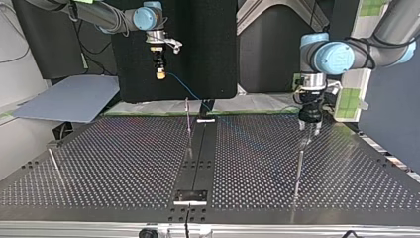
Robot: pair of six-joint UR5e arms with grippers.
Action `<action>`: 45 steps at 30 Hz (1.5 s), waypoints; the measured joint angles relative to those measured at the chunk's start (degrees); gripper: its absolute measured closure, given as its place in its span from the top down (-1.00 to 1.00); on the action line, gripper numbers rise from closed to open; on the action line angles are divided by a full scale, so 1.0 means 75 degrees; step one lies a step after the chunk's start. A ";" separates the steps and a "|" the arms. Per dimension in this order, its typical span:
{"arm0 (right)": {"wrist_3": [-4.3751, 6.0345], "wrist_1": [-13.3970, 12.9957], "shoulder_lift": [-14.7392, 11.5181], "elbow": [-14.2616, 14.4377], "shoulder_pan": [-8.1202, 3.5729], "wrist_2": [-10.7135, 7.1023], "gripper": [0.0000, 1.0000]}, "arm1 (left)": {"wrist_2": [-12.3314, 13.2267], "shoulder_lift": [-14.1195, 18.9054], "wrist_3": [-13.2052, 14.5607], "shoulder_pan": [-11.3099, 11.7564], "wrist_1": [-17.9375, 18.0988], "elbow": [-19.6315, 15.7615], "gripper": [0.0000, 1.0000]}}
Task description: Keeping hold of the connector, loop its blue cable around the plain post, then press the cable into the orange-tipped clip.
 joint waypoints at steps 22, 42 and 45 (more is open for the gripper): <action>-0.0020 0.0020 0.0000 -0.0001 0.0021 0.0004 -1.00 | 0.0348 0.0787 -0.0374 -0.0003 -0.0011 -0.0488 0.98; -0.0023 0.0030 -0.0004 0.0000 0.0029 0.0005 -1.00 | 0.0671 0.2167 0.0087 -0.0010 -0.0685 -0.0656 0.98; -0.0023 0.0032 -0.0004 0.0000 0.0028 0.0003 -1.00 | 0.0659 0.2379 0.0297 -0.0010 -0.0895 -0.0485 0.98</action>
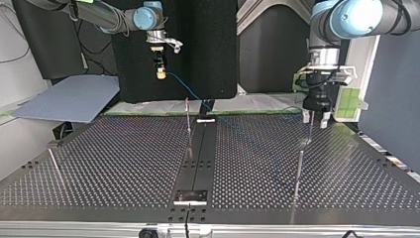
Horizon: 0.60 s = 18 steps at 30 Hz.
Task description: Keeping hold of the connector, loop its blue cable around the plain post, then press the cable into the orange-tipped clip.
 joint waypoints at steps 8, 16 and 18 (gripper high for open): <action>0.0010 -0.0005 0.0000 -0.0003 -0.0002 0.0001 -1.00 | -0.0273 0.0531 0.0582 -0.0015 -0.0586 0.0566 0.98; 0.0011 0.0008 -0.0002 -0.0039 0.0000 -0.0006 -1.00 | -0.0241 0.0344 0.1155 -0.0050 -0.1155 0.1141 0.98; 0.0012 0.0010 -0.0003 -0.0043 0.0000 -0.0008 -1.00 | -0.0240 0.0233 0.1288 -0.0085 -0.1292 0.1272 0.98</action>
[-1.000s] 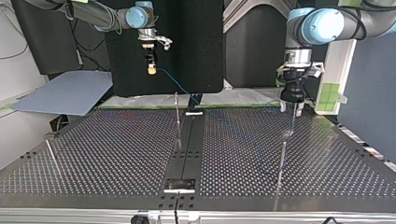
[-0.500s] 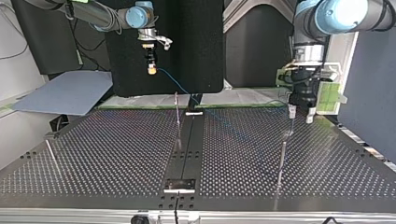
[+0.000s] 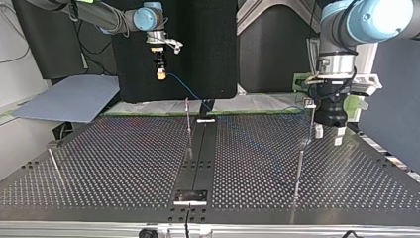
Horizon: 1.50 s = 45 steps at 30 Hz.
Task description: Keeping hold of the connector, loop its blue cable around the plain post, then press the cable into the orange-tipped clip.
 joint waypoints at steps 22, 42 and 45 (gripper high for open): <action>0.0000 0.0010 -0.0001 -0.0014 0.0009 0.0003 -1.00 | -0.0693 -0.0474 0.1665 -0.0492 -0.1666 0.1666 0.98; -0.0009 0.0037 -0.0001 -0.0027 0.0007 0.0001 -1.00 | -0.1245 -0.0819 0.2092 -0.0859 -0.3097 0.3097 0.98; -0.0010 0.0037 -0.0001 -0.0027 0.0006 0.0003 -1.00 | -0.1277 -0.0824 0.2067 -0.0893 -0.3327 0.3272 0.98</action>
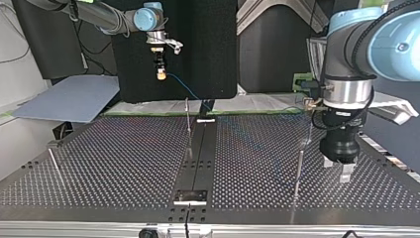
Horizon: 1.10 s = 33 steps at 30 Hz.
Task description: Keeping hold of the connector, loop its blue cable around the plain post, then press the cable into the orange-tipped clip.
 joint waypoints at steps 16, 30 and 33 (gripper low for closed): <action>-0.0002 0.0043 0.0000 -0.0003 0.0002 -0.0001 -1.00 | -0.0491 -0.0450 0.0014 -0.0305 -0.1163 -0.0211 0.98; -0.0002 0.0048 0.0000 -0.0005 0.0023 0.0000 -1.00 | -0.0610 -0.0433 0.0066 -0.0333 -0.2214 -0.0202 0.98; -0.0002 0.0047 0.0000 -0.0007 0.0023 -0.0001 -1.00 | -0.0624 -0.0433 0.0074 -0.0332 -0.2324 -0.0187 0.98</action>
